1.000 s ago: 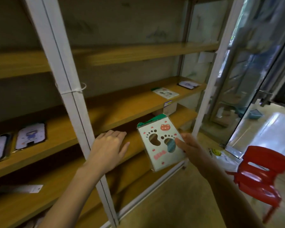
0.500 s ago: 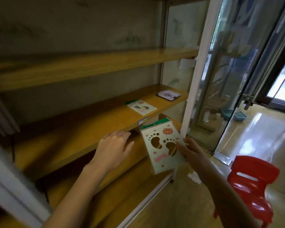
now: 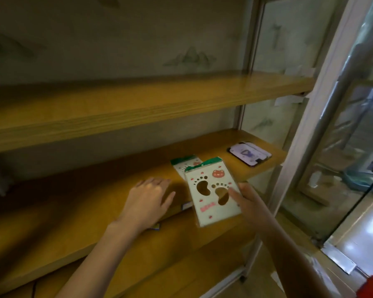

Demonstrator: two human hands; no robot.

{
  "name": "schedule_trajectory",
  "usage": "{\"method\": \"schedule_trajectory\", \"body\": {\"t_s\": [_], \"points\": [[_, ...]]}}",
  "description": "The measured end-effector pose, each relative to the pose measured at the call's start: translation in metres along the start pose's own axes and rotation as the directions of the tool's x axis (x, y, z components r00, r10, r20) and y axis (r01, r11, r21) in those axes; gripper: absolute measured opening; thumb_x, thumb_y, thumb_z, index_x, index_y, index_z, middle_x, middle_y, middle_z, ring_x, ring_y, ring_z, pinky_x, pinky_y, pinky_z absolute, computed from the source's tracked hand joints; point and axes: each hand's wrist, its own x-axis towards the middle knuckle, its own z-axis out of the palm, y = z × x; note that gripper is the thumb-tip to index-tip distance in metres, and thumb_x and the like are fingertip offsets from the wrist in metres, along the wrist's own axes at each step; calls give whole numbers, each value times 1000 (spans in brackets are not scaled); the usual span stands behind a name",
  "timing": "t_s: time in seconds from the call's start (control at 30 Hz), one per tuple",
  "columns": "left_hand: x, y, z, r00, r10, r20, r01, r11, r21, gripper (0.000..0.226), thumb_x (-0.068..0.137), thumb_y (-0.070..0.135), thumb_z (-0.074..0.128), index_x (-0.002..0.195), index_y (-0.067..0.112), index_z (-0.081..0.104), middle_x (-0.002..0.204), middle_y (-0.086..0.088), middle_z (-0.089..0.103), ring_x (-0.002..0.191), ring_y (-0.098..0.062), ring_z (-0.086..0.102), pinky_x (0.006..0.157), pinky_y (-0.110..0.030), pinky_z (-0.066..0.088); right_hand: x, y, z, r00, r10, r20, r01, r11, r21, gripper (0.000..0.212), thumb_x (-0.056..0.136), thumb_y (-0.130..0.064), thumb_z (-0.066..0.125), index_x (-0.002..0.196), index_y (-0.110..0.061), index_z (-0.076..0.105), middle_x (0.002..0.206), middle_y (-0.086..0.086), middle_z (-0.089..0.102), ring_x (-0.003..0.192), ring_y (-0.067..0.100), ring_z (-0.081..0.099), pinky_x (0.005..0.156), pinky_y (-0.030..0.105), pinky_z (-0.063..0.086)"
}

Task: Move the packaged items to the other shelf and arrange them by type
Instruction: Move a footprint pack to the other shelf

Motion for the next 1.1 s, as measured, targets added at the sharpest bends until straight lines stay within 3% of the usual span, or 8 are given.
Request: {"method": "schedule_trajectory", "body": {"t_s": [0.23, 0.4, 0.6, 0.67, 0.8, 0.9, 1.0, 1.1], "points": [[35, 3, 14, 985, -175, -8, 175, 983, 55, 47, 96, 46, 27, 138, 25, 34, 139, 5, 45, 129, -14, 39, 108, -32, 28, 88, -8, -14, 996, 48, 81, -42, 997, -70, 21, 97, -25, 46, 115, -16, 44, 97, 2, 65, 79, 10, 65, 54, 20, 50], [57, 22, 26, 947, -314, -63, 318, 946, 62, 44, 96, 45, 31, 132, 21, 44, 131, 1, 53, 123, -19, 46, 103, -34, 33, 144, -4, -17, 984, 62, 165, -31, 983, -181, 26, 98, -28, 44, 122, -16, 42, 113, 8, 62, 89, 13, 63, 59, 20, 49], [72, 37, 39, 873, -461, -156, 479, 871, 110, 50, 84, 46, 31, 101, 16, 68, 92, 1, 72, 86, -21, 68, 75, -33, 53, 188, 7, -12, 958, 59, 280, 23, 960, -281, 30, 98, -29, 43, 124, -14, 42, 118, 10, 60, 97, 19, 62, 63, 22, 51], [72, 44, 41, 853, -498, -158, 516, 849, 112, 46, 84, 45, 37, 101, 15, 68, 91, -1, 72, 84, -23, 68, 74, -33, 53, 195, 13, -10, 956, 39, 291, 70, 932, -355, 34, 97, -31, 43, 126, -13, 41, 118, 10, 59, 96, 18, 63, 64, 24, 54], [71, 56, 45, 827, -545, -138, 560, 820, 118, 44, 85, 42, 43, 110, 13, 65, 101, -2, 71, 93, -23, 67, 81, -36, 52, 198, 19, -18, 947, -100, 306, 273, 753, -599, 37, 94, -40, 46, 119, -13, 42, 110, 5, 61, 89, 15, 62, 67, 27, 56], [70, 61, 46, 807, -571, -148, 589, 797, 135, 45, 86, 44, 41, 108, 13, 66, 98, -1, 72, 90, -21, 67, 78, -35, 53, 202, 16, -24, 904, -235, 357, 427, 549, -719, 47, 91, -45, 50, 125, -15, 39, 126, 4, 48, 115, 19, 46, 91, 28, 46], [66, 64, 46, 791, -587, -171, 610, 777, 155, 43, 86, 43, 44, 106, 13, 67, 96, 0, 72, 87, -21, 68, 75, -34, 54, 202, 6, -24, 817, -334, 471, 577, 444, -685, 54, 91, -43, 49, 136, -18, 32, 141, 1, 36, 129, 18, 33, 105, 30, 34], [57, 67, 45, 769, -611, -190, 638, 753, 161, 41, 87, 41, 45, 109, 13, 66, 99, -1, 72, 91, -22, 67, 78, -34, 54, 196, -7, -16, 709, -351, 611, 704, 385, -596, 47, 94, -41, 44, 136, -21, 34, 142, -5, 37, 131, 15, 32, 107, 30, 32]]}}
